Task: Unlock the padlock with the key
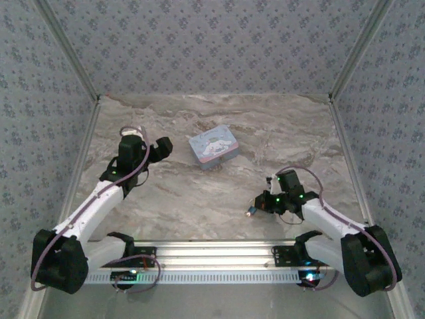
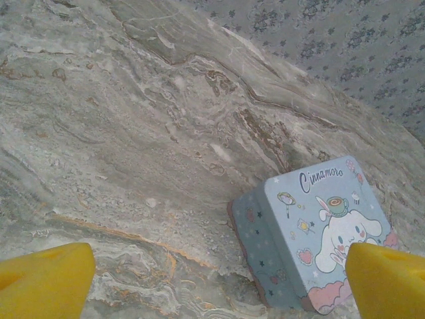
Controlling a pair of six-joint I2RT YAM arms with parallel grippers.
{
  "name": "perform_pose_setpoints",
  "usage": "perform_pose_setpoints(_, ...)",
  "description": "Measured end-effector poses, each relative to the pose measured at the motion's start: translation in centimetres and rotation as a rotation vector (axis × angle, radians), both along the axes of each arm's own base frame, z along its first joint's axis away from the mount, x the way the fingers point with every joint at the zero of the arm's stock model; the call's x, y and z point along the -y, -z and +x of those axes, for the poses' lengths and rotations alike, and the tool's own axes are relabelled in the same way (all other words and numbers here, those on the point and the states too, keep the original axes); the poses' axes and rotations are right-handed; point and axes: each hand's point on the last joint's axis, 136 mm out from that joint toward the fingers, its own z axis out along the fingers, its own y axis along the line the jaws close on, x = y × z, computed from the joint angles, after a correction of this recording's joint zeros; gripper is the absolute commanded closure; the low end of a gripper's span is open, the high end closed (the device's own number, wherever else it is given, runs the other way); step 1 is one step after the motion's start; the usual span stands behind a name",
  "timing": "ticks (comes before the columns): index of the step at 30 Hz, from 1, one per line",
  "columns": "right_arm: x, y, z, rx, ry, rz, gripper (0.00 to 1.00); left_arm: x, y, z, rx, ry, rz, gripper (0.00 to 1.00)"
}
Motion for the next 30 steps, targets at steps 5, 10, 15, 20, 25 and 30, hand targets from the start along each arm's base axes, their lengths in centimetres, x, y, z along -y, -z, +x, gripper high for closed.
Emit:
perform_pose_setpoints(5, 0.0, -0.1, 0.6, 0.018, 0.003, -0.011, 0.77, -0.2, 0.3, -0.1, -0.013, -0.004, 0.004, 0.03)
perform_pose_setpoints(10, 0.5, -0.7, 1.6, 0.057, 0.022, -0.023, 0.67, -0.6, 0.6, 0.0, -0.023, -0.014, 0.007, 0.03)
perform_pose_setpoints(15, 1.2, -3.3, 4.0, 0.149, 0.059, -0.041, 0.6, -1.2, 0.8, 0.0, -0.04, -0.033, 0.013, 0.02)
perform_pose_setpoints(20, 2.6, -7.1, 7.2, 0.301, 0.101, -0.079, 0.49, -2.6, -0.2, 0.3, -0.021, -0.067, 0.02, 0.02)
perform_pose_setpoints(25, 5.5, -10.1, 10.1, 0.44, 0.185, -0.153, 0.35, -5.4, -2.1, 0.5, 0.035, -0.14, 0.061, 0.02)
perform_pose_setpoints(30, 9.5, -11.8, 12.5, 0.548, 0.303, -0.263, 0.13, -9.6, -3.3, 0.5, 0.078, -0.262, 0.151, 0.02)
